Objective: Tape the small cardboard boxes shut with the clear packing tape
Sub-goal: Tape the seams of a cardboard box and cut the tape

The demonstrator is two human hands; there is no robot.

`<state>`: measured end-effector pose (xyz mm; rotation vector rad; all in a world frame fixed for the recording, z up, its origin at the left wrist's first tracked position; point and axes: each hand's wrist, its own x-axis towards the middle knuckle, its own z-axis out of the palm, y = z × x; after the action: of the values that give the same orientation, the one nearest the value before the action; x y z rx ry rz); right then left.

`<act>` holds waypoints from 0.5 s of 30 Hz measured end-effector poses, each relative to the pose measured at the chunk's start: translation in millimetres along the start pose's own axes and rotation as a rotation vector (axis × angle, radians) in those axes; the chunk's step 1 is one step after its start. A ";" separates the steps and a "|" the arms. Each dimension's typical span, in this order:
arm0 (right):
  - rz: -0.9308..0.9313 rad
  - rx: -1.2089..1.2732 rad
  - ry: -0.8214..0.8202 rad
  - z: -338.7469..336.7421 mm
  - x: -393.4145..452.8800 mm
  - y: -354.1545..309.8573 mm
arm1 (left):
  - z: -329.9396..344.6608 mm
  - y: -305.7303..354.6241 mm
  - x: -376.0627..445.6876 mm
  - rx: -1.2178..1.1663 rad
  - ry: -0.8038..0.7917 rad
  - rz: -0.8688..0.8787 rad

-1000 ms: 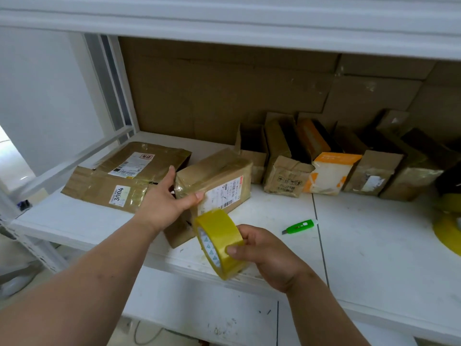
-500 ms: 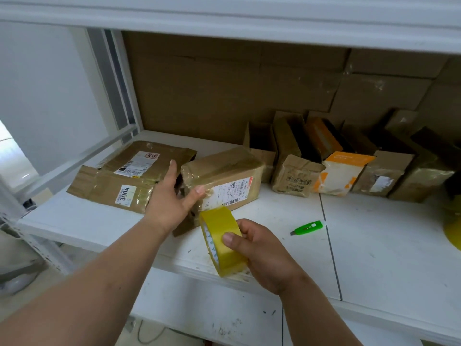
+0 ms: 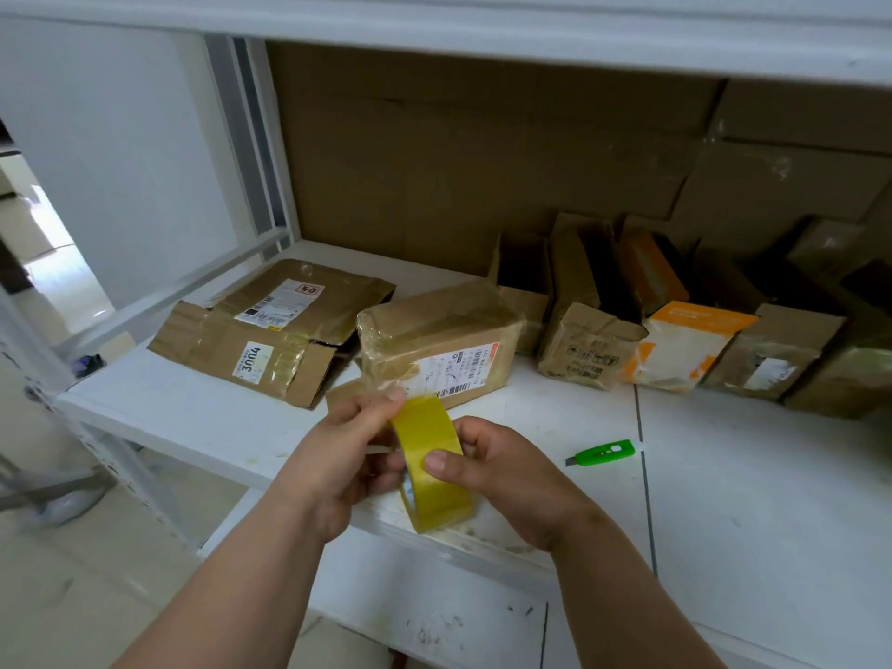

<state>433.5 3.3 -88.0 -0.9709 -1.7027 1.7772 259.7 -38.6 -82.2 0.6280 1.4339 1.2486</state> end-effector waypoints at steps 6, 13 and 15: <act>0.003 -0.229 0.296 -50.9 -5.6 -2.4 | 10.2 0.3 -7.2 -0.066 0.040 0.012; 0.356 -1.265 0.370 -117.3 -1.8 32.7 | 25.5 -3.6 -11.9 -0.149 0.109 0.053; 0.338 -1.304 0.349 -121.0 -1.8 32.2 | 29.4 -4.2 -13.6 -0.158 0.132 0.066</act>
<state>531.7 75.8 -115.7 -1.9881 -2.4776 0.3389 291.8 -41.7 -77.0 0.4970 1.4144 1.4628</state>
